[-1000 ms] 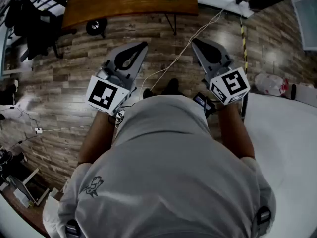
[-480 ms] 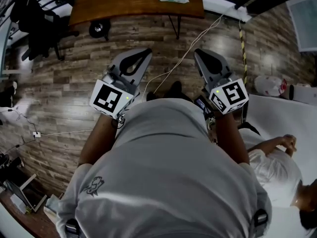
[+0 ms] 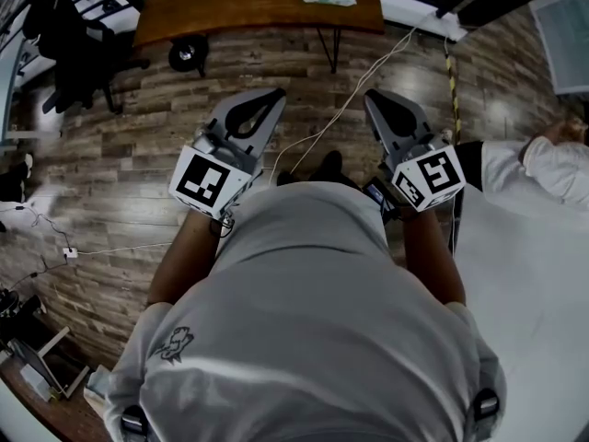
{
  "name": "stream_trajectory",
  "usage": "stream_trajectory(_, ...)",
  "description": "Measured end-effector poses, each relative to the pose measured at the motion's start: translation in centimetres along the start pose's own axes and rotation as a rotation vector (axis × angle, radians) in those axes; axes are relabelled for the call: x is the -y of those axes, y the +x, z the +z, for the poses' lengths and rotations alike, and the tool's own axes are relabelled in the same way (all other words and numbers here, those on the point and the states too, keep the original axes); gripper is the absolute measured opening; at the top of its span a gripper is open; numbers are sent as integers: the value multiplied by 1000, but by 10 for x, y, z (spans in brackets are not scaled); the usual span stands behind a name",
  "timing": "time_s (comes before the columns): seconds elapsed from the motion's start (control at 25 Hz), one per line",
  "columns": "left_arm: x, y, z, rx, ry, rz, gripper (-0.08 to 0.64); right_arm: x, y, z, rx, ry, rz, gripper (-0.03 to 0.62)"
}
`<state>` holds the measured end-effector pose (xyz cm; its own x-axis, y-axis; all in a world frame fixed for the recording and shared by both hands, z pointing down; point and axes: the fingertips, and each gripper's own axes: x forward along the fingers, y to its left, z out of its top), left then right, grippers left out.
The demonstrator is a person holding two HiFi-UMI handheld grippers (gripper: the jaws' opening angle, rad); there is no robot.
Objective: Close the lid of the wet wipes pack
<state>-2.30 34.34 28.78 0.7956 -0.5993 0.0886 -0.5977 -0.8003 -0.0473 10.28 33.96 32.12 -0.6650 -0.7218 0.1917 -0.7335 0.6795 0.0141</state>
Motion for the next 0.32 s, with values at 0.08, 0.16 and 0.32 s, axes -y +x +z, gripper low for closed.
stream_trajectory(0.08, -1, -1, 0, -1, -2, -2, 12, 0, 1, 1, -2, -1, -1, 37)
stream_trajectory(0.16, -3, 2, 1, -2, -3, -5, 12, 2, 2, 2, -3, -1, -1, 37)
stream_trajectory(0.32, -2, 10, 1, 0, -3, -7, 12, 8, 1, 1, 0, -1, -2, 36)
